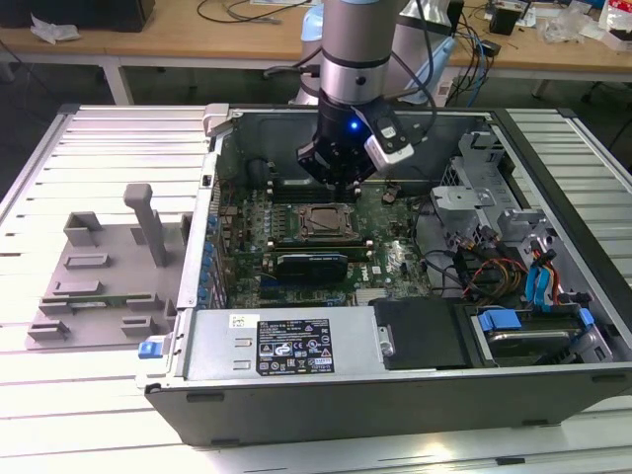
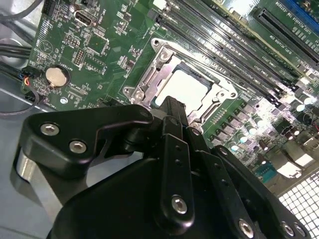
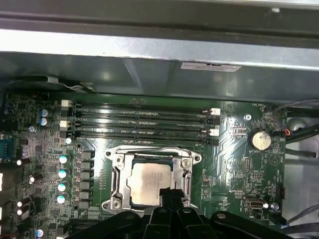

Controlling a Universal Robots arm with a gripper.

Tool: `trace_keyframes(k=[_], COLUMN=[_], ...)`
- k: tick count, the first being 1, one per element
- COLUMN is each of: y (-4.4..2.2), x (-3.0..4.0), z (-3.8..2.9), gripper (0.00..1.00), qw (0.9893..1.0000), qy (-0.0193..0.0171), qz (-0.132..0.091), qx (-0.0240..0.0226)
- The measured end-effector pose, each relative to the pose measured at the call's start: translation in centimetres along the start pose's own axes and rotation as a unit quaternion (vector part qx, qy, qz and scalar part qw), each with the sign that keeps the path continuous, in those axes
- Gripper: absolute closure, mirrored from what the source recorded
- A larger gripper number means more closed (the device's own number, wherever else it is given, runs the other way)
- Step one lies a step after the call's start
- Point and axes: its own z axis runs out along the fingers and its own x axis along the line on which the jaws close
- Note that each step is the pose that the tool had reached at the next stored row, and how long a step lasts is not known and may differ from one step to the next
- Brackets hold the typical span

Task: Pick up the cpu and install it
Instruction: 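Install the first cpu locking lever, then install the second cpu locking lever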

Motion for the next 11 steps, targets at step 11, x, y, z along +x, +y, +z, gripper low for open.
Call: trace_keyframes(k=[11], y=[-0.05], x=[0.00], z=[-0.03], gripper=[0.89], qw=[1.0000], qy=[0.0000], qz=[0.000], qx=[0.0000])
